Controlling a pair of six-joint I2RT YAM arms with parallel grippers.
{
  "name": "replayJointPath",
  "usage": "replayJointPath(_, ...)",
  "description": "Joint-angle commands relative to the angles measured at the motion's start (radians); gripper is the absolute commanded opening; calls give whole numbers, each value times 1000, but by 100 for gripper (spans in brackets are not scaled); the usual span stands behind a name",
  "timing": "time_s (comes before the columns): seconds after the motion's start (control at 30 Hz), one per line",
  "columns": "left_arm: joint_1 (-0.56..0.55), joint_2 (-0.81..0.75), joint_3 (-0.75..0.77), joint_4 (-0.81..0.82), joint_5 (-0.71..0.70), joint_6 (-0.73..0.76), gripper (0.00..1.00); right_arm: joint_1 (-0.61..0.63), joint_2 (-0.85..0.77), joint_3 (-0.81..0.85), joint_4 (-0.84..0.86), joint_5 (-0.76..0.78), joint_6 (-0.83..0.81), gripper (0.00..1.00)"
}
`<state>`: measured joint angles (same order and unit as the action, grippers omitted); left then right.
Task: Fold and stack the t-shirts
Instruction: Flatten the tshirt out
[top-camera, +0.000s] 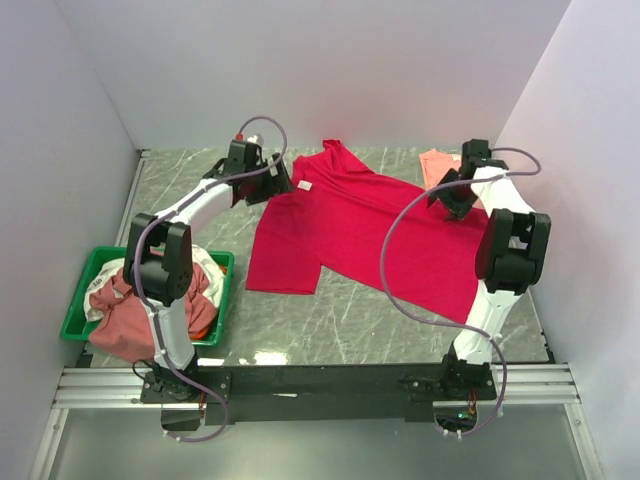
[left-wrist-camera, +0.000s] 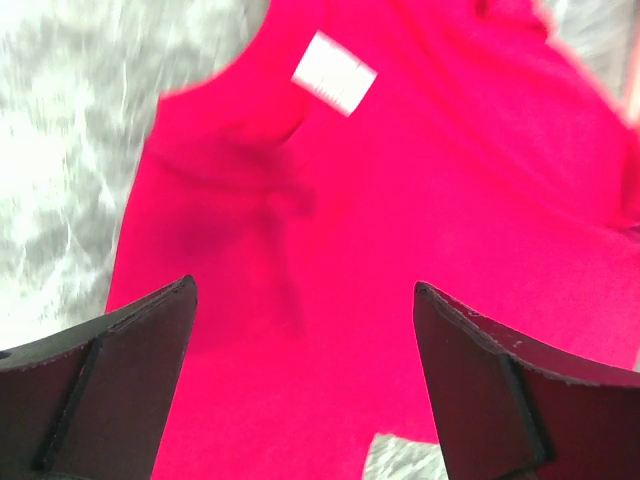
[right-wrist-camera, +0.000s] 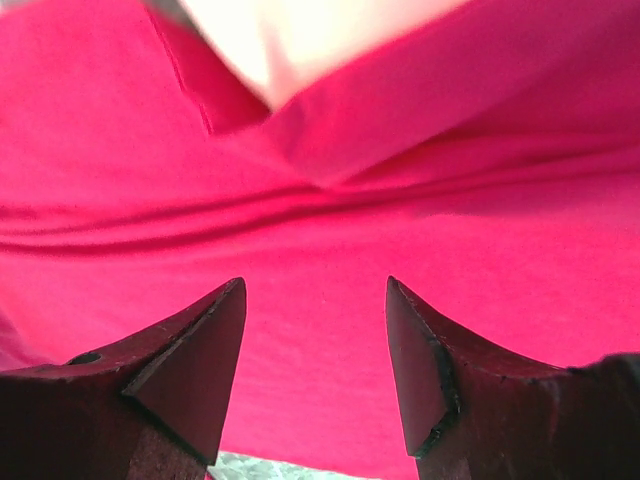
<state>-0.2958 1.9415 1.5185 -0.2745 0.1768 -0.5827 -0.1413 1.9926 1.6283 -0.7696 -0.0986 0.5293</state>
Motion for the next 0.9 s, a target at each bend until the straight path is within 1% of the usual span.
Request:
replayJointPath(0.0,-28,-16,-57,20,-34,-28,95,31,-12,-65,30,-29,-18,65)
replayJointPath(0.07,-52,7,-31,14,-19,-23,95,28,0,-84,41,-50,-17,65)
replayJointPath(0.17,-69,109,51,1,10,-37,94,28,49,-73,24,-59,-23,65)
replayJointPath(0.3,-86,200,185,-11,30,-34,94,25,69,-70,29,-50,-29,65)
replayJointPath(0.4,-86,270,250,-20,41,-29,94,19,92,-58,16,-41,-29,65)
replayJointPath(0.5,-86,332,291,-49,43,-23,94,11,106,-61,13,-39,-25,65)
replayJointPath(0.7,-86,384,296,-46,52,-16,94,-15,132,-51,-2,-10,-25,65)
replayJointPath(0.77,-86,408,302,-45,73,-9,94,-33,144,-42,-8,-12,-25,65)
replayJointPath(0.87,-86,460,366,-60,122,6,94,-52,163,-30,-13,-7,-23,65)
